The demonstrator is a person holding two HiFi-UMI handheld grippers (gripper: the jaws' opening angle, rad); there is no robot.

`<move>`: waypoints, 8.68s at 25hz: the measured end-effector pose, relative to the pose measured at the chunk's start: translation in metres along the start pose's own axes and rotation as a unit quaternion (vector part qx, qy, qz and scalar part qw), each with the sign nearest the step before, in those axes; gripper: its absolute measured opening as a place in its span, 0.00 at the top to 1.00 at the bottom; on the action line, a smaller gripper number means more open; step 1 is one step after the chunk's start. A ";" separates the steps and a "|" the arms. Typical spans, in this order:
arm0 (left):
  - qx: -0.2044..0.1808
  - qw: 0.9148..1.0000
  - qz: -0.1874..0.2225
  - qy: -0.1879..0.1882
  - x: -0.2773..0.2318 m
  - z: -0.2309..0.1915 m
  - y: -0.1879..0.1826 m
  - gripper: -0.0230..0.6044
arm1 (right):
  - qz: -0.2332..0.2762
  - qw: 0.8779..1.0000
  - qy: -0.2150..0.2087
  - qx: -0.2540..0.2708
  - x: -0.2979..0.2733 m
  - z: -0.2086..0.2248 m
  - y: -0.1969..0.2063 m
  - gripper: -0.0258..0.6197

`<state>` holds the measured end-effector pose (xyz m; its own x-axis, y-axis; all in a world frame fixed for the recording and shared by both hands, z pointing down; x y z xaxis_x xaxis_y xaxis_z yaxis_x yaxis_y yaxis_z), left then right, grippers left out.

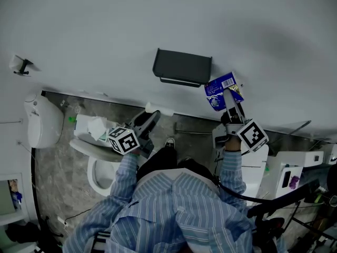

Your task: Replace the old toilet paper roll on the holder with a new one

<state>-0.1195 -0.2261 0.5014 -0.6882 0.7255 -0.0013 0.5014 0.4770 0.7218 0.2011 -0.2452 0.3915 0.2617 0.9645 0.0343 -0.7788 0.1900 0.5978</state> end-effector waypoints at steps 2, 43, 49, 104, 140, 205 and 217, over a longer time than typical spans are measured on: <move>-0.001 1.000 0.001 -0.002 0.003 -0.001 -0.002 0.69 | 0.006 1.000 0.007 -0.022 -0.004 0.005 0.006 0.31; 0.005 1.000 0.001 -0.005 0.005 -0.023 -0.008 0.69 | -0.045 0.974 -0.004 -0.224 -0.036 -0.001 0.088 0.32; 0.008 1.000 0.005 -0.006 0.007 -0.023 -0.007 0.69 | -0.076 0.971 -0.018 -0.224 -0.041 -0.009 0.101 0.32; 0.008 0.999 0.016 -0.040 0.022 -0.025 -0.001 0.69 | -0.216 0.947 -0.121 -0.206 -0.057 -0.027 0.138 0.32; 0.004 0.999 0.011 -0.043 0.063 0.076 0.085 0.69 | -0.315 0.943 -0.099 -0.037 0.083 -0.009 0.132 0.94; 0.027 0.999 -0.011 0.044 0.358 0.126 0.138 0.69 | -0.296 0.955 0.006 0.009 0.348 -0.133 0.326 0.95; 0.024 0.999 -0.008 0.025 0.393 0.208 0.216 0.69 | -0.315 0.949 -0.003 0.013 0.454 -0.110 0.305 0.95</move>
<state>-0.1727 0.2654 0.5132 -0.7208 0.6928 0.0234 0.5142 0.5118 0.6882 0.0198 0.2706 0.5016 0.6747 0.6595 -0.3314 -0.4519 0.7242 0.5209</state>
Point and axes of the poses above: the fingertips, and each gripper's own axes: x backward along the fingers, z to its right, y out of its underside, the point moved 6 cm from there along x, backward along the fingers, and after that the axes turned 5 degrees about z, right-handed, at the moved point
